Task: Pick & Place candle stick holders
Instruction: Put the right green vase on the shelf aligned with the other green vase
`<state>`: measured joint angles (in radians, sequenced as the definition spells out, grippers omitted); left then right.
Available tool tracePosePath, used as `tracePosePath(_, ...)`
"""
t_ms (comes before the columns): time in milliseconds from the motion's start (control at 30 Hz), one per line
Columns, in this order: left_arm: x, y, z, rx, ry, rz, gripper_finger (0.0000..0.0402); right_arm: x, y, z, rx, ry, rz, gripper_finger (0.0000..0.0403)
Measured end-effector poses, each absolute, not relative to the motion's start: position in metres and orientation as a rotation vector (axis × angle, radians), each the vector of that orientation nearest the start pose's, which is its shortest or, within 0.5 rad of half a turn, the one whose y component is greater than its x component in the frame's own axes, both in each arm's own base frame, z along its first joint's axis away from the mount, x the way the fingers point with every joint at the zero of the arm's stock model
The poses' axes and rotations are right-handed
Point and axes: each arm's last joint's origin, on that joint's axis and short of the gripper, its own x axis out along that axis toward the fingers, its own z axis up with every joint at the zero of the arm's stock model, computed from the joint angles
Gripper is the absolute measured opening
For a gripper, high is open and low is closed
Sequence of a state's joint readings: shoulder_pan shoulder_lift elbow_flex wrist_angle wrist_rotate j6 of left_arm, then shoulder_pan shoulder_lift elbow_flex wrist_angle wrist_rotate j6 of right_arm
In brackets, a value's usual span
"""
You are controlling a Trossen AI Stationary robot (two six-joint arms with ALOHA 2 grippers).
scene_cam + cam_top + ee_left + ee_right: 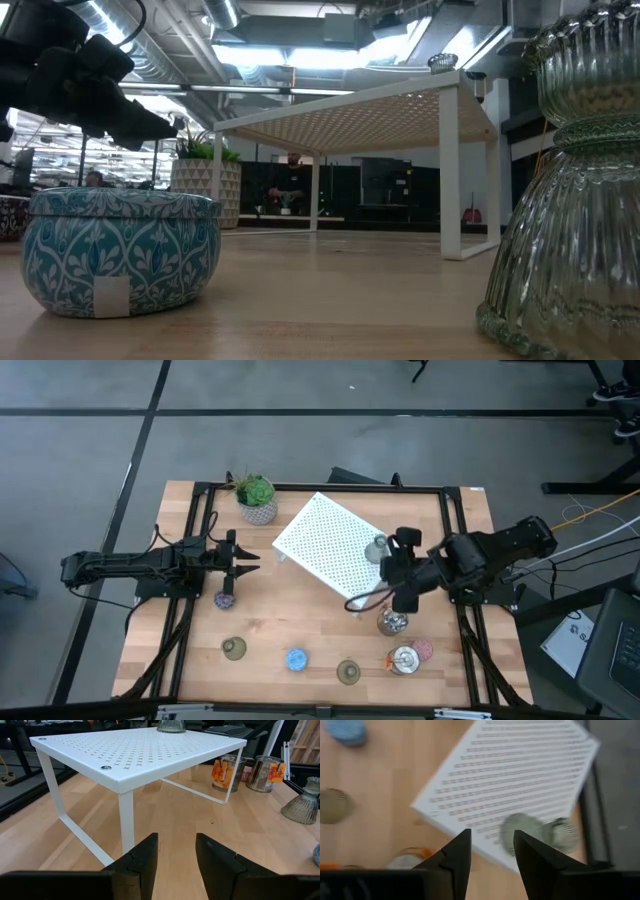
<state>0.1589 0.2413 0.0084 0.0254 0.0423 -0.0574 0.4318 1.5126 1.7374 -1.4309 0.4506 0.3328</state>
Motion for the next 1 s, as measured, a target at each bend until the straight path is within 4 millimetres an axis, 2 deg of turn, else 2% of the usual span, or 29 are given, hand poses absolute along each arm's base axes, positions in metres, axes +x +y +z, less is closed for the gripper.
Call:
tracePosePath(267, 0.109, 0.016, 0.148, -0.078, 0.203, 0.122, 0.0128, 0.250, 0.125, 0.382, -0.038, 1.074, -0.118, 0.0151)
tracePosePath(567, 0.109, 0.016, 0.149, -0.078, 0.203, 0.122, 0.0127, 0.263, 0.149, 0.370, -0.041, 1.060, -0.050, 0.0151)
tracePosePath(1000, 0.109, 0.016, 0.149, -0.078, 0.203, 0.122, 0.0127, 0.282, 0.163, 0.349, -0.036, 1.106, -0.018, 0.0151)
